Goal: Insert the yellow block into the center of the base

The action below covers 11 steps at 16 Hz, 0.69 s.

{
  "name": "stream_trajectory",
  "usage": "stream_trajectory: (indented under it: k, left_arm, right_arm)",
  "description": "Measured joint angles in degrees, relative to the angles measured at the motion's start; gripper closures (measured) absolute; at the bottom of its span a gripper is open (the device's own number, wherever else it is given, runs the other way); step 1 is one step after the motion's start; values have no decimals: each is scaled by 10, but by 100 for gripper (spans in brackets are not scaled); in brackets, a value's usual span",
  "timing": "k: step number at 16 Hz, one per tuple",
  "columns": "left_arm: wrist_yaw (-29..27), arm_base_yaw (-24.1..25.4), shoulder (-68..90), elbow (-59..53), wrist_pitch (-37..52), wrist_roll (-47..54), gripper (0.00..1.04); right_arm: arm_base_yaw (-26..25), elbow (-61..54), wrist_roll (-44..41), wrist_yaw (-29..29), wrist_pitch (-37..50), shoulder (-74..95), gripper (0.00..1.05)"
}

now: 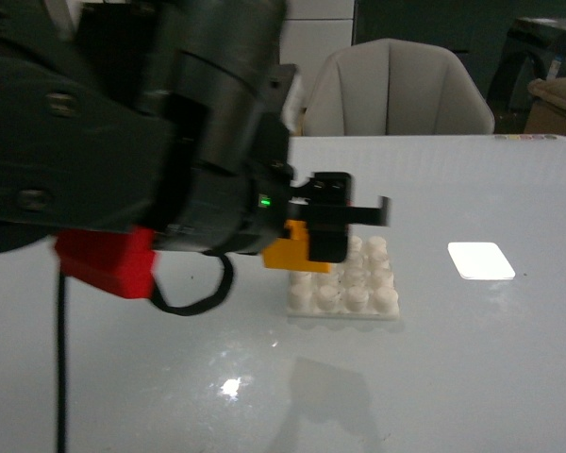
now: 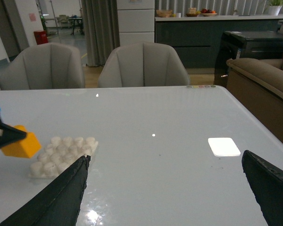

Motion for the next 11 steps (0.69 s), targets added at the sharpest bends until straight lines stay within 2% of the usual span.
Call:
stream_trajectory:
  k: [3,4,6,11]
  left_arm:
    - [-20,-53,75,91,-36,-15,47]
    - [-43,-63,118,146,-59,-18,47]
    - [-69,-61,181,227,-97,-18,47]
    - [-87,-49,212,248,-103,-13,47]
  right_arm:
    - [0,0,0,0,0,0,6]
    - [0,0,0,0,0,0,6]
    - [0,0,0,0,0,0,6]
    - [0,0,0,0,0,0,6]
